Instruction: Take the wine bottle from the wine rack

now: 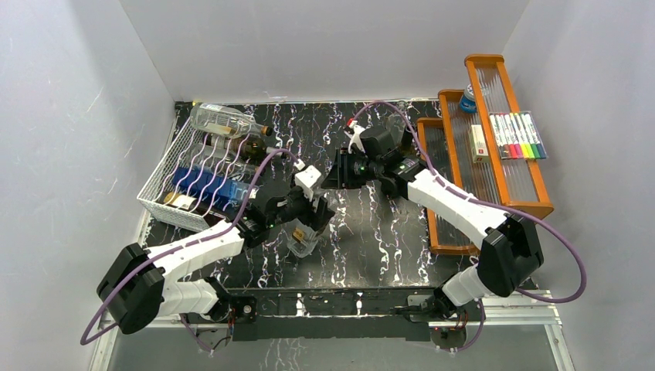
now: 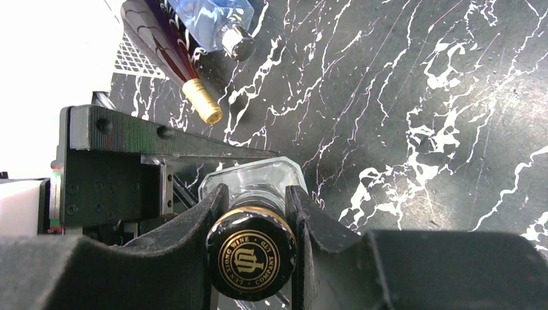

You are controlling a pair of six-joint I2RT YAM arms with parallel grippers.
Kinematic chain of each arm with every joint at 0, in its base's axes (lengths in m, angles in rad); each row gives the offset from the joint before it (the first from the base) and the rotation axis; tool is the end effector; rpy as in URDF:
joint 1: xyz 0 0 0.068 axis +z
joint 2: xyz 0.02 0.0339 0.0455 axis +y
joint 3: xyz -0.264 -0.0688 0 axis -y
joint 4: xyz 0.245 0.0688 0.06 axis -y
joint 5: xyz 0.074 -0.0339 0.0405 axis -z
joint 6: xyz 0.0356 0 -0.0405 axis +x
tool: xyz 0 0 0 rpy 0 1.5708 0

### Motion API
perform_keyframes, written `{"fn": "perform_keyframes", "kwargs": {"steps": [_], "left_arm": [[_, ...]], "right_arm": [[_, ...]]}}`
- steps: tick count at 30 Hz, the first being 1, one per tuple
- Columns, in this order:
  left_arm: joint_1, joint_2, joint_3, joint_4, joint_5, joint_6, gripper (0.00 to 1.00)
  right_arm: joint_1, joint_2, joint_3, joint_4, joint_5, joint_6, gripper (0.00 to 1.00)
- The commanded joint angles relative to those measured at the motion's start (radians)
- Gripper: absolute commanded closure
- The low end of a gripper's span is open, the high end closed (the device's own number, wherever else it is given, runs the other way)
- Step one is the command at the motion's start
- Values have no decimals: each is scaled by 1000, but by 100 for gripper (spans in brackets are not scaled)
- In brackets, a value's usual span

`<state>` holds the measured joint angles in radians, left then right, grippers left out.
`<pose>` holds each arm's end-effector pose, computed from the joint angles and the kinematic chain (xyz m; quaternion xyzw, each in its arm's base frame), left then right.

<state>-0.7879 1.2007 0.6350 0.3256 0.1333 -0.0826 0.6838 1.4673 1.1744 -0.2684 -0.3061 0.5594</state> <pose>0.1868 -0.1945 0.2530 0.3097 0.7225 -0.3072 0.5364 0.2537 0.2206 0.3053 -0.1274 0.8588 0.3868 0.3108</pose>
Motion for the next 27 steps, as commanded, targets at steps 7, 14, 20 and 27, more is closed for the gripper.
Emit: {"fn": "perform_keyframes", "kwargs": {"steps": [7,14,20,27], "left_arm": [[1,-68,41,7,121,-29,2],[2,-126,38,-8,183,-28,2],[3,-170,36,-21,211,-24,2],[2,-181,53,-61,174,-5,2]], "right_arm": [[6,-152,102,-174,124,-203,100],[5,-272,50,-238,253,-292,100],[6,-340,15,-280,379,-295,100],[6,-441,-39,-291,461,-302,100]]}}
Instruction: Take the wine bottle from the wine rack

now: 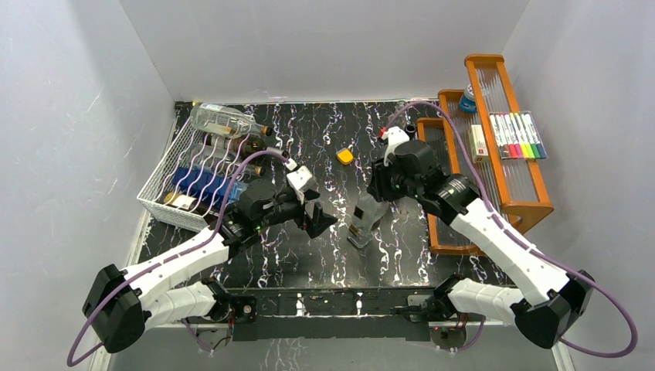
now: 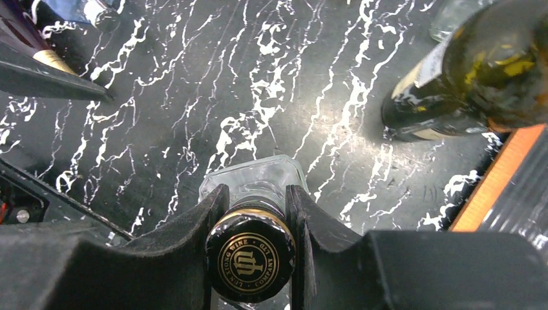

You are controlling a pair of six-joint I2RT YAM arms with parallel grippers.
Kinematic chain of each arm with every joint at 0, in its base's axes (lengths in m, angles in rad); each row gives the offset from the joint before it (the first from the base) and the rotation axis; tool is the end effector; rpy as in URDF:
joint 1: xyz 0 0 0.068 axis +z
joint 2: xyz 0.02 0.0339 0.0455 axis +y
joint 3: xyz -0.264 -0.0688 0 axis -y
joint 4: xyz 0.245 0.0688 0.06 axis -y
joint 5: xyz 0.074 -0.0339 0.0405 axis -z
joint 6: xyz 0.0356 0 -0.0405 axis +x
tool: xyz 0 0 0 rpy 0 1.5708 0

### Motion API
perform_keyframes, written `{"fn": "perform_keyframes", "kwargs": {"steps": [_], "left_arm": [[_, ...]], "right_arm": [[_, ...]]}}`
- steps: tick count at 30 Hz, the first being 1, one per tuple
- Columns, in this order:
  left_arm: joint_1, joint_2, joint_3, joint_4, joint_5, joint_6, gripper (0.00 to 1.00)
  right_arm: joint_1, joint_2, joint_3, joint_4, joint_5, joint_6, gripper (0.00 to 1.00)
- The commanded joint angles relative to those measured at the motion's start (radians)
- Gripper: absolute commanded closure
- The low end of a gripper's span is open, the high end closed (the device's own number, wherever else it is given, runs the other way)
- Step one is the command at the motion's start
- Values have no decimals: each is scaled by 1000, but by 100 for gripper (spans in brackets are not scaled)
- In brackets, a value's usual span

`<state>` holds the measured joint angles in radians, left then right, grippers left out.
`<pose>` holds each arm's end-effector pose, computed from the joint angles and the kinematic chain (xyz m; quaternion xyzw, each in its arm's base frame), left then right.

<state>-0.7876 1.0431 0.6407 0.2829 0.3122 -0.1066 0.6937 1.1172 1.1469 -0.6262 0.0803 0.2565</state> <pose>0.1638 -0.1800 0.2880 0.3440 0.6621 -0.3883 0.5408 0.1848 0.1500 0.3565 -0.1731 0.8660 0.1824 0.4322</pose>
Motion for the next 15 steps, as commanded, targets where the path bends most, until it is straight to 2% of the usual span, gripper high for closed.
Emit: {"fn": "perform_keyframes", "kwargs": {"steps": [1,10,15], "left_arm": [[1,-23,47,-20,-14,19,2],[2,-35,63,-27,-89,11,2],[2,-60,71,-61,-201,0,2]], "right_arm": [[-4,-105,-24,69,92,0,100],[-7,-167,-79,57,264,35,100],[-16,-191,-95,45,354,57,100]]}}
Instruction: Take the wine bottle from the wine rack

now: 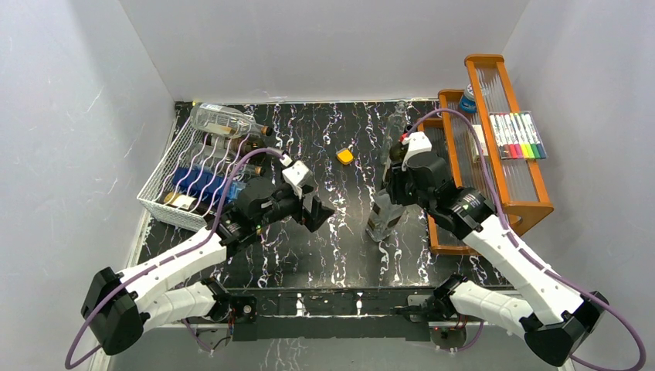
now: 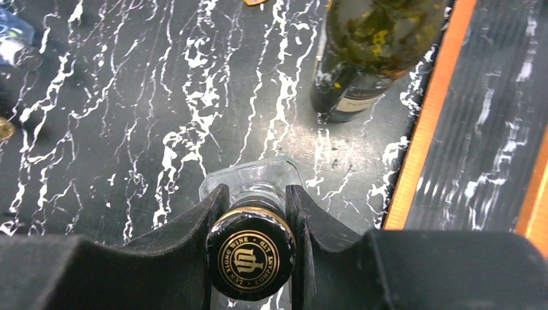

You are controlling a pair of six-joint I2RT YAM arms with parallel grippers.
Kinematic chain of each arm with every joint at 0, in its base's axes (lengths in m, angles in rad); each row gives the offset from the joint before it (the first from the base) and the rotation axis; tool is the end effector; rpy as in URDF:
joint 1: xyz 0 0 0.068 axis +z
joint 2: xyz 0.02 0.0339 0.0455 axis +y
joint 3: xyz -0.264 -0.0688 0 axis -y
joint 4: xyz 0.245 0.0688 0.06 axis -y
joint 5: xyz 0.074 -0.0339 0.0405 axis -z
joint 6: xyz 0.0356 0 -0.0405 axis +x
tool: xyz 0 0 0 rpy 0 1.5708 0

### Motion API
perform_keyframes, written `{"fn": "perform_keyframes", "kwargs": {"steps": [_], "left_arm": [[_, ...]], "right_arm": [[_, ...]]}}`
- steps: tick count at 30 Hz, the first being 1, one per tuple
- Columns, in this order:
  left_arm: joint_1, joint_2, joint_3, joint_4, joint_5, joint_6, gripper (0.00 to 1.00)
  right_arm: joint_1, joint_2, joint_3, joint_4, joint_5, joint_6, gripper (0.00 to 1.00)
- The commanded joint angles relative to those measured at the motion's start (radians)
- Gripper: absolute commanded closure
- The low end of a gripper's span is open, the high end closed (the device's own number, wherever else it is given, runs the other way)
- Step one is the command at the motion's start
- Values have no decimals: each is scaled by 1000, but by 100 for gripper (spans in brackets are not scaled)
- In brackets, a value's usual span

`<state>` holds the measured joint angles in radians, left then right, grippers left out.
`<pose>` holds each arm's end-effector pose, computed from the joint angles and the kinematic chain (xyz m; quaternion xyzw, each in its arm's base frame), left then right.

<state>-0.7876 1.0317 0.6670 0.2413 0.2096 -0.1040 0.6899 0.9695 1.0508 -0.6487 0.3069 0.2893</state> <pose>0.1660 -0.1773 0.2953 0.3151 0.6789 -0.3547 0.5604 0.1619 0.1196 0.3529 -0.1004 0.8638 0.1052 0.4825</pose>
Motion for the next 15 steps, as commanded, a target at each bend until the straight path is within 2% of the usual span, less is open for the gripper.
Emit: {"fn": "perform_keyframes", "kwargs": {"steps": [1,15], "left_arm": [[3,-54,49,-28,-119,-3,2],[4,-115,55,-93,-186,1,2]], "right_arm": [[-17,-50,-5,74,140,27,100],[-104,-6,-12,105,240,16,100]]}}
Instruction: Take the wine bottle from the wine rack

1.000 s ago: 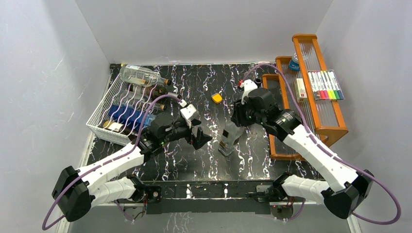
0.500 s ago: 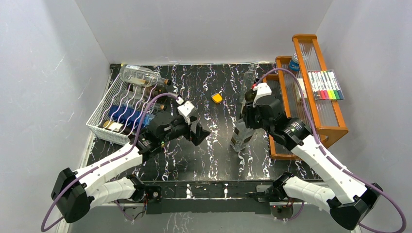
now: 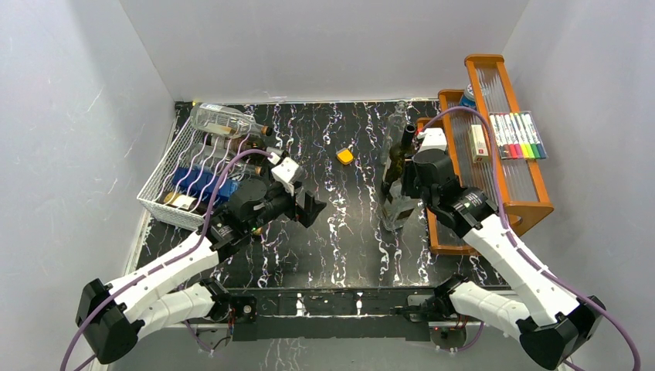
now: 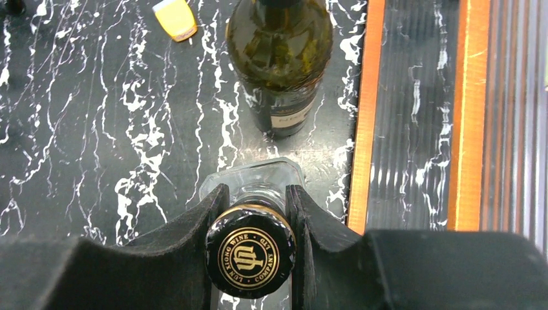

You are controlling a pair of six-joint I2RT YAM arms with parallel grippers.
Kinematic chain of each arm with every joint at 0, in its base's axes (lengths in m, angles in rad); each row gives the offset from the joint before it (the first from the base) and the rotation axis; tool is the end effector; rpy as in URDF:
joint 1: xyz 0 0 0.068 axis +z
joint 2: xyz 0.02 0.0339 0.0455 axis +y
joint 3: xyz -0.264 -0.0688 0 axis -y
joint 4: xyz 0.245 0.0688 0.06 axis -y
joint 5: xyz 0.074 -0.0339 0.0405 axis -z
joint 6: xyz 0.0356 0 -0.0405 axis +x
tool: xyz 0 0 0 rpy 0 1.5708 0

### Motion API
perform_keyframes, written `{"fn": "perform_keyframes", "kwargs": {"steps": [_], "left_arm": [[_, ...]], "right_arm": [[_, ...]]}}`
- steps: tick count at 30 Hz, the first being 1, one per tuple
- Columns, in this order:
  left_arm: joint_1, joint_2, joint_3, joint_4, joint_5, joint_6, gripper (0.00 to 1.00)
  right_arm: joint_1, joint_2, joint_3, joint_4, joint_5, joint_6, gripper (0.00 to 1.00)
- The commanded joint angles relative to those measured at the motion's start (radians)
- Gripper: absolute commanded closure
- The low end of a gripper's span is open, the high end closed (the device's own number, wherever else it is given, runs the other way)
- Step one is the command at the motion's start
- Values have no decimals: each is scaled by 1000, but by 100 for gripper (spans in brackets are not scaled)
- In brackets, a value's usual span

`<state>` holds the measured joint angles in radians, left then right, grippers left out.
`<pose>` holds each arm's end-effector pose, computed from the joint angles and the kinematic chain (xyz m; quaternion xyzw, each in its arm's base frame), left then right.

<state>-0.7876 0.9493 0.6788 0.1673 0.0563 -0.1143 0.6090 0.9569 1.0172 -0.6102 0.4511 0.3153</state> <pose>0.1590 -0.1625 0.3092 0.2630 0.6944 -0.3106 0.5934 0.1723 0.1013 0.3485 -0.0163 0.8573 0.0377 0.5132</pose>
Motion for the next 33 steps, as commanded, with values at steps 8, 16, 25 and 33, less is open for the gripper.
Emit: {"fn": "perform_keyframes", "kwargs": {"steps": [8,16,25,33], "left_arm": [[4,-15,47,-15,-58,7,2],[5,5,60,-12,-69,3,2],[5,25,76,-11,-66,-5,2],[5,16,83,-30,-77,-6,2]], "right_arm": [[-52,13,-23,115,79,-22,100],[-54,-1,-53,125,-10,-37,72],[-53,3,-39,108,-23,-46,31],[-52,9,42,45,-19,-57,4]]}}
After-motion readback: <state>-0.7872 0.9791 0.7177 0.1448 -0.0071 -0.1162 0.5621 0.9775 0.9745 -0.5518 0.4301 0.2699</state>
